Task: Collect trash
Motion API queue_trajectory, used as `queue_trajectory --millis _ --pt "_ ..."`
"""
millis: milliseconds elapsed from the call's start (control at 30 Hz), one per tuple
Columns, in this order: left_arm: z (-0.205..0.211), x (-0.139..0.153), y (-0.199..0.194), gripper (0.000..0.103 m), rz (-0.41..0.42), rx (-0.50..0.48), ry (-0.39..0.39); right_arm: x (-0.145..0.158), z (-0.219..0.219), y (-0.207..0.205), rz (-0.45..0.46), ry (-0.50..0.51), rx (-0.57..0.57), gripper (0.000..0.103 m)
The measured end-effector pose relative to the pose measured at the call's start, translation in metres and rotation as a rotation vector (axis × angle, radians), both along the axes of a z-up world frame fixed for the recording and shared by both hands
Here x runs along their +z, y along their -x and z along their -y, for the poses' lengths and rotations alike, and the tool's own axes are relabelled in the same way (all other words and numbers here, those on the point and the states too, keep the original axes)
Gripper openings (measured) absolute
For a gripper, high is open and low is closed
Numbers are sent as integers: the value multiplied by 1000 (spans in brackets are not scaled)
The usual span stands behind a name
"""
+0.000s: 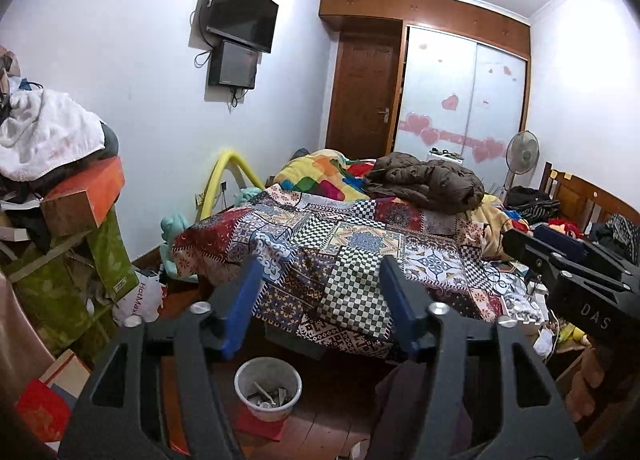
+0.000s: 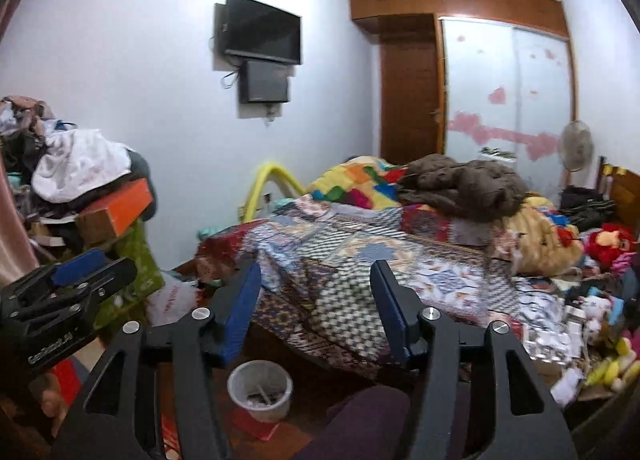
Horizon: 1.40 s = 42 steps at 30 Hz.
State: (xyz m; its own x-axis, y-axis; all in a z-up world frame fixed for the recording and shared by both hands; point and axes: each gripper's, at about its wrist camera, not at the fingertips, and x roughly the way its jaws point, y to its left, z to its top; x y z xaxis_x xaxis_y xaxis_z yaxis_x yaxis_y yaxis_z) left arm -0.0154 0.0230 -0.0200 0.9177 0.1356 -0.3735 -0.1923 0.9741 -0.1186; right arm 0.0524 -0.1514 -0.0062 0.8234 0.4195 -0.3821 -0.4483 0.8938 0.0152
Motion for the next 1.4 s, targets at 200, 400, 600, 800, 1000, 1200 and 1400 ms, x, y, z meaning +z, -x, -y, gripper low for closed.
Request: queue_trajectory --millis 200,400,600,800,1000,1200,1400 --pt "12 -3 4 91 -17 -14 -27 4 11 11 41 -20 -92 102" --pt "13 -4 4 95 -14 -13 -27 8 14 15 66 -17 -115 103" --pt "11 -3 9 95 -8 -5 -26 5 20 20 54 -28 -121 103" --pt "17 0 12 95 2 -8 -41 6 23 22 54 -27 -126 103" --pt "22 2 13 95 5 -9 -71 7 25 23 54 -29 -126 103" --pt "24 2 13 97 3 -17 -78 7 30 21 43 -32 -124 103" --pt "23 1 13 97 2 -18 -75 7 33 19 33 -34 -128 103"
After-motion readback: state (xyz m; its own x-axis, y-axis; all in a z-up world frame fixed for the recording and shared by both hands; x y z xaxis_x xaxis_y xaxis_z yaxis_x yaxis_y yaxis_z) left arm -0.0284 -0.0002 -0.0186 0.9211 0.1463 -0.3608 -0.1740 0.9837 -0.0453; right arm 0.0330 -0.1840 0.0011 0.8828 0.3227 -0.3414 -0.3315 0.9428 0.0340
